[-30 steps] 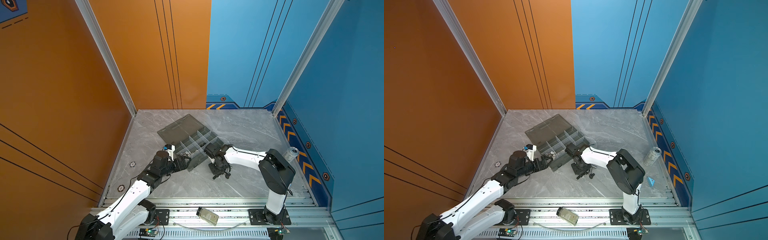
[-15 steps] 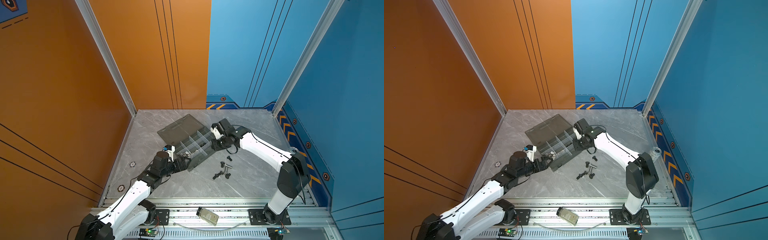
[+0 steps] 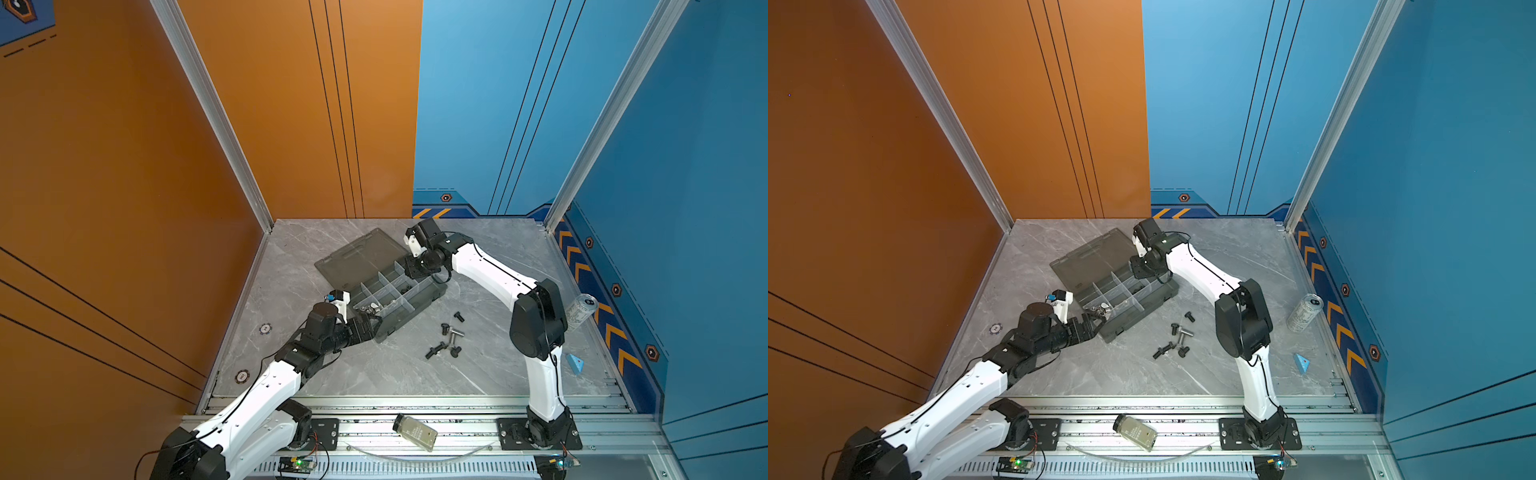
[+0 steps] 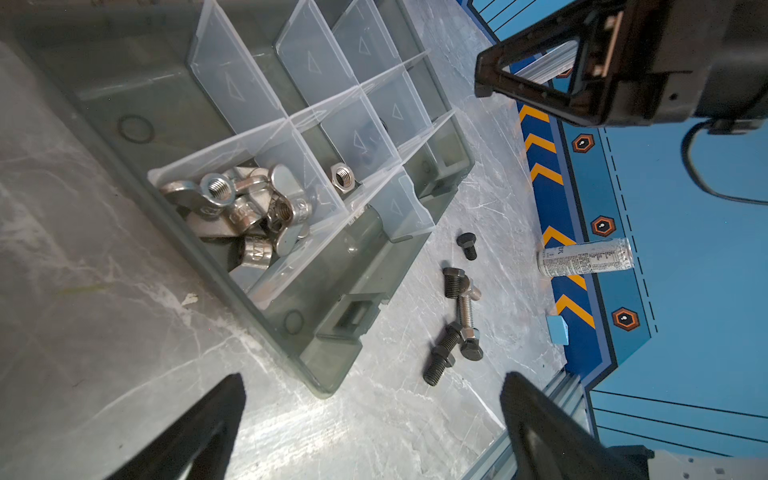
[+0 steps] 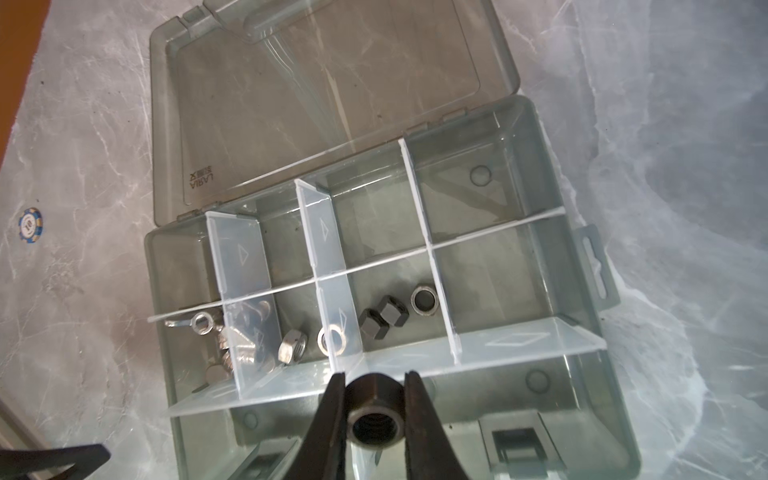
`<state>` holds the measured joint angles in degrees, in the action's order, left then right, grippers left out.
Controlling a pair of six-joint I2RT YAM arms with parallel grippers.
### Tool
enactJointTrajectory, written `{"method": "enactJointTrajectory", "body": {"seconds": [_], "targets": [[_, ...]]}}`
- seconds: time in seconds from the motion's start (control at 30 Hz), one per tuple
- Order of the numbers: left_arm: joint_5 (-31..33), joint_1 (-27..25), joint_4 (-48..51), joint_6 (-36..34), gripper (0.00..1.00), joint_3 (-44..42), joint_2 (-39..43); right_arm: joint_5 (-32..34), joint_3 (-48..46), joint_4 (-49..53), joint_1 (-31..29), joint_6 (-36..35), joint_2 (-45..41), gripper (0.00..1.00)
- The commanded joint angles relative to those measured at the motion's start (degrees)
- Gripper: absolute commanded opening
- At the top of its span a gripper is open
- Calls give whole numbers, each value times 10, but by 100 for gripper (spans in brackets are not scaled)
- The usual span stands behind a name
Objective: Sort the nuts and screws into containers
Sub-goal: 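Lift the black hex nut and carry it over the compartment, then open the right gripper to drop the black hex nut in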
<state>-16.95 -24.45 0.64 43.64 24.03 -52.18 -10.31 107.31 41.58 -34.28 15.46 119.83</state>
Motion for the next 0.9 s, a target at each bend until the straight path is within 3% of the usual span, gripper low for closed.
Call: {"method": "enactJointTrajectory", "body": {"seconds": [0.0, 0.47, 0.73, 0.87], "targets": [[2, -1, 2, 3, 98, 1, 3, 8, 23, 23, -3, 3, 20, 10], [0, 0, 2, 2, 98, -2, 5, 16, 26, 29, -11, 3, 60, 19], [-3, 0, -1, 1, 98, 1, 5, 21, 42, 44, -16, -3, 69, 38], [-4, 0, -2, 1, 98, 1, 5, 30, 45, 49, -16, -7, 63, 42]]}}
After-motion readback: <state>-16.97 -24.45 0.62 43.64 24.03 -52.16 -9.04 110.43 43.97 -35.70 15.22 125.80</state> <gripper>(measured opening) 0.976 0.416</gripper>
